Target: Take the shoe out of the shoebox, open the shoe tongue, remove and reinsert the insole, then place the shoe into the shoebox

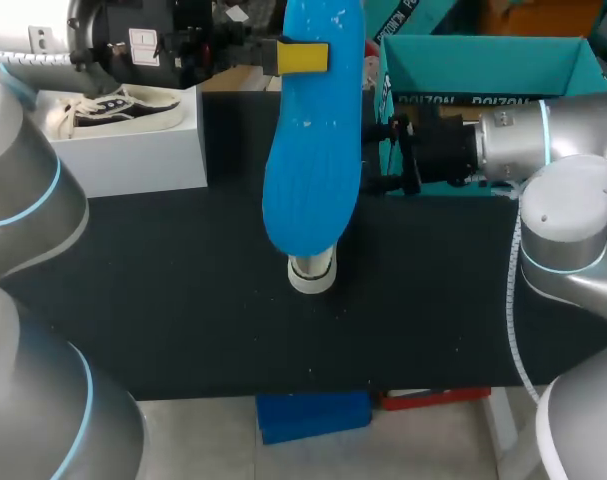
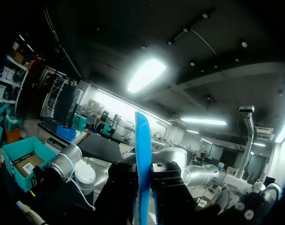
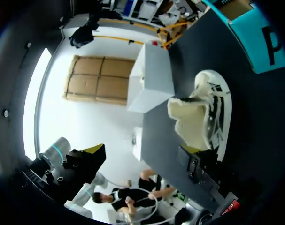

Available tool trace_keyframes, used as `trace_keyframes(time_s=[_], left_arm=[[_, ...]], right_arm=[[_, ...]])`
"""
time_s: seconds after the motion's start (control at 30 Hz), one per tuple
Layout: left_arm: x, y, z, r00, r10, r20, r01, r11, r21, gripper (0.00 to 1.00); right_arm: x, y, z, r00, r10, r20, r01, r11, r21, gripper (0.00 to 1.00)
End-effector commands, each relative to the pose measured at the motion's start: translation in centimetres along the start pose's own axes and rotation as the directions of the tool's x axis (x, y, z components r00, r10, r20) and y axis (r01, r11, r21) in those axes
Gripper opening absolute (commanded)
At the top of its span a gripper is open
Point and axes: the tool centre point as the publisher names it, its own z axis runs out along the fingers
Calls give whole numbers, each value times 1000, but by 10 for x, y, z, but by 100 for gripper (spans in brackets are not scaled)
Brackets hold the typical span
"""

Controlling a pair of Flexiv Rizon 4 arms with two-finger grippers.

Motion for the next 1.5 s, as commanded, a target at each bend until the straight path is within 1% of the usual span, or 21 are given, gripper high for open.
trace_keyframes(time_s=[0.03,0.2,0.27,0.33,0.47,0.57,0.6,0.63,0.7,0.73,0.97,1.03,1.1,1.13,1.17,1.2,1.27,1.5], left_arm=[[0,0,1,1000,-1,2,1,1000,-2,0],[0,0,1,1000,-1,2,1,1000,-2,0],[0,0,1,1000,-1,2,1,1000,-2,0],[0,0,1,1000,-1,2,1,1000,-2,0],[0,0,1,1000,-1,2,1,1000,-2,0],[-5,-4,7,990,139,-30,-140,988,-64,0],[-8,-4,9,977,211,-22,-212,974,-76,0],[-11,-3,9,975,220,-29,-222,971,-84,0],[-17,1,10,965,258,-55,-261,963,-68,0],[-22,5,10,959,278,-60,-282,957,-74,0],[-54,37,9,922,375,-93,-381,923,-55,0],[-65,48,8,906,407,-111,-416,906,-74,0],[-74,57,7,899,422,-118,-431,900,-69,0],[-78,62,6,892,435,-121,-445,892,-79,0],[-82,66,5,891,438,-121,-448,891,-76,0],[-85,70,4,897,427,-116,-435,899,-48,0],[-90,73,2,917,383,-110,-387,922,-12,0],[-90,73,2,917,383,-110,-387,922,-12,0]], right_arm=[[2,-4,-4,993,0,-120,-2,1000,-12,100],[5,-4,-4,990,7,-140,-8,1000,-4,100],[6,-4,-4,992,6,-129,-7,1000,-7,100],[7,-4,-4,996,-2,-92,-1,1000,-30,100],[7,-4,-4,996,-2,-92,-1,1000,-30,100],[7,-4,-4,996,-2,-92,-1,1000,-30,100],[7,-4,-4,996,-2,-92,-1,1000,-30,100],[7,-4,-4,996,-2,-92,-1,1000,-30,100],[7,-4,-4,996,-2,-92,-1,1000,-30,100],[7,-4,-4,996,-2,-92,-1,1000,-30,100],[7,-4,-4,996,-2,-92,-1,1000,-30,100],[7,-4,-4,996,-2,-92,-1,1000,-30,100],[7,-4,-4,996,-2,-92,-1,1000,-30,100],[7,-4,-4,996,-2,-92,-1,1000,-30,100],[7,-4,-4,996,-2,-92,-1,1000,-30,100],[7,-4,-4,996,-2,-92,-1,1000,-30,100],[7,-4,-4,996,-2,-92,-1,1000,-30,100],[7,-4,-4,996,-2,-92,-1,1000,-30,100]])
